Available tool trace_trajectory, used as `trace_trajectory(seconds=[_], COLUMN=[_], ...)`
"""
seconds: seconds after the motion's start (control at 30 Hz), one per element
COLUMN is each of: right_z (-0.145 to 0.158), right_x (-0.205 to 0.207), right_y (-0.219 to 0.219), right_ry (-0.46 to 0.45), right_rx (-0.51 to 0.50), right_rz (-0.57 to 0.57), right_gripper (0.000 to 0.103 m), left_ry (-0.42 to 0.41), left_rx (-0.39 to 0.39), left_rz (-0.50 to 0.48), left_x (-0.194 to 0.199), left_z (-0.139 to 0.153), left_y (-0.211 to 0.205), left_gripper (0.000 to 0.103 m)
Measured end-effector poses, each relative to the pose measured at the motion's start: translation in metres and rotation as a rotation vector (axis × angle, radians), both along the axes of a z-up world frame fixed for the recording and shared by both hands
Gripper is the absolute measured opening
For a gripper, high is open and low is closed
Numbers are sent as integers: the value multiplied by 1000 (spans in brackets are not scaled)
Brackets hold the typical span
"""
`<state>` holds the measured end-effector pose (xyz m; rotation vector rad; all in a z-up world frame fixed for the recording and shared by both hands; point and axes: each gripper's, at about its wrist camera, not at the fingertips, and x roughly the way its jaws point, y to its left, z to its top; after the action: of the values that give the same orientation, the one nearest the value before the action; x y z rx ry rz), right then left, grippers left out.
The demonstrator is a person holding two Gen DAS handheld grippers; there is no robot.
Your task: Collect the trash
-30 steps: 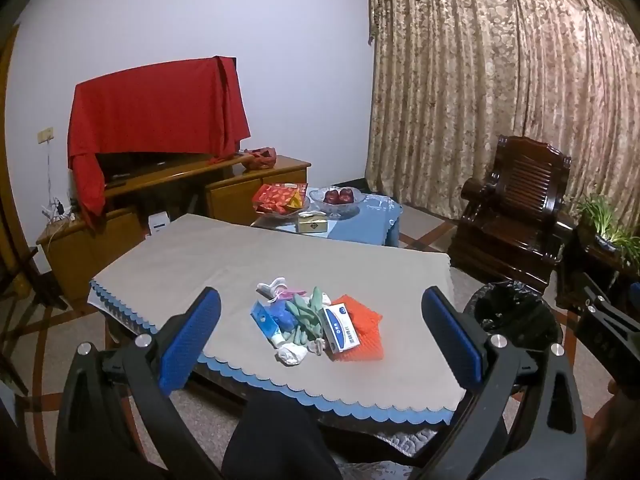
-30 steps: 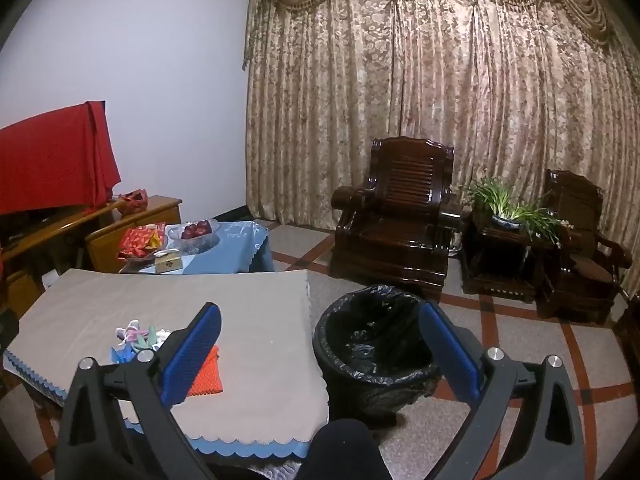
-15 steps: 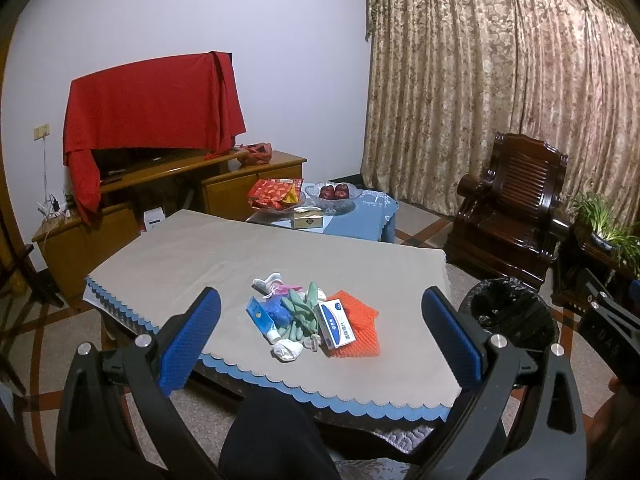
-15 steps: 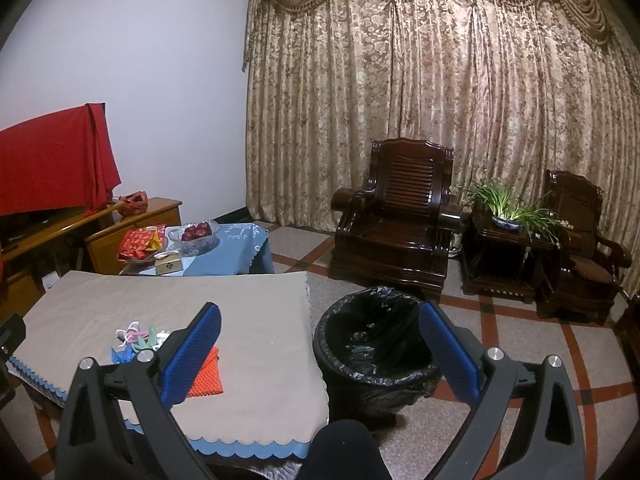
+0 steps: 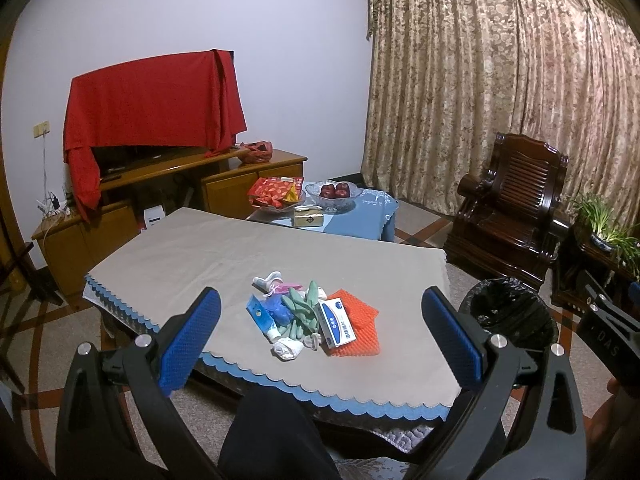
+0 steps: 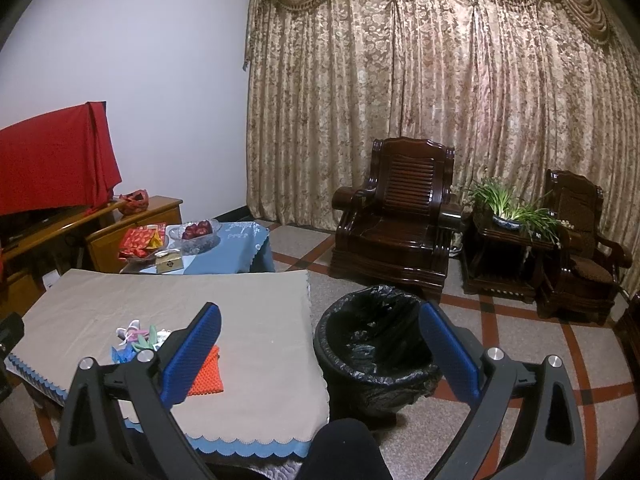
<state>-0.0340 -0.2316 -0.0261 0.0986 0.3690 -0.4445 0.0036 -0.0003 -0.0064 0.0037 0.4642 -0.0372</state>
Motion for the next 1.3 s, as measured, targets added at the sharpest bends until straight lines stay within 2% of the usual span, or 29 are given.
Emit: trace_trajectory(seconds=[1.3], right_z=[0], right_x=[2], right_y=[4], right_ry=[3], right_rx=[-1], right_rz=[6], right_gripper=[97], left_ry=[6], left_rx=[-4], left_rz=[-3], left_x=[-2], left_z=[-2], left_y=[-1], left_gripper=[98])
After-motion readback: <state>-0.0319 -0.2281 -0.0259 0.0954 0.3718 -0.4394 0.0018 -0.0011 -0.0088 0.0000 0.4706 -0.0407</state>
